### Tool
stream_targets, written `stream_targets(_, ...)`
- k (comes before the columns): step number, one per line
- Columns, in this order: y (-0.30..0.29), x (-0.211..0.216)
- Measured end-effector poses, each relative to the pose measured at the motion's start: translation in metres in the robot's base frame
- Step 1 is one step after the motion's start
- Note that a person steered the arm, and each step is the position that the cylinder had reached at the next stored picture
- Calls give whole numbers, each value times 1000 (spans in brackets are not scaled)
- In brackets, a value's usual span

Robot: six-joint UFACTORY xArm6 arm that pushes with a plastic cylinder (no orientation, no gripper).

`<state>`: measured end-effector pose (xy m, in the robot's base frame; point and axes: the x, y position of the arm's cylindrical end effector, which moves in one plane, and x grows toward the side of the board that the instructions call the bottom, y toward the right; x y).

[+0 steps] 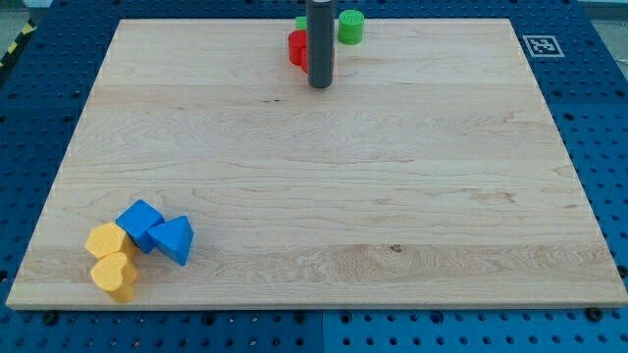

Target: Make a group out of green blocks and red blocks

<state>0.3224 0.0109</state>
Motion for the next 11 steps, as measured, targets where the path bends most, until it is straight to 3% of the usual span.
stream_targets(3,10,-43)
stream_targets(6,126,-59)
stream_targets(8,81,-113)
stream_targets(10,10,-128)
stream_targets(11,21,-130)
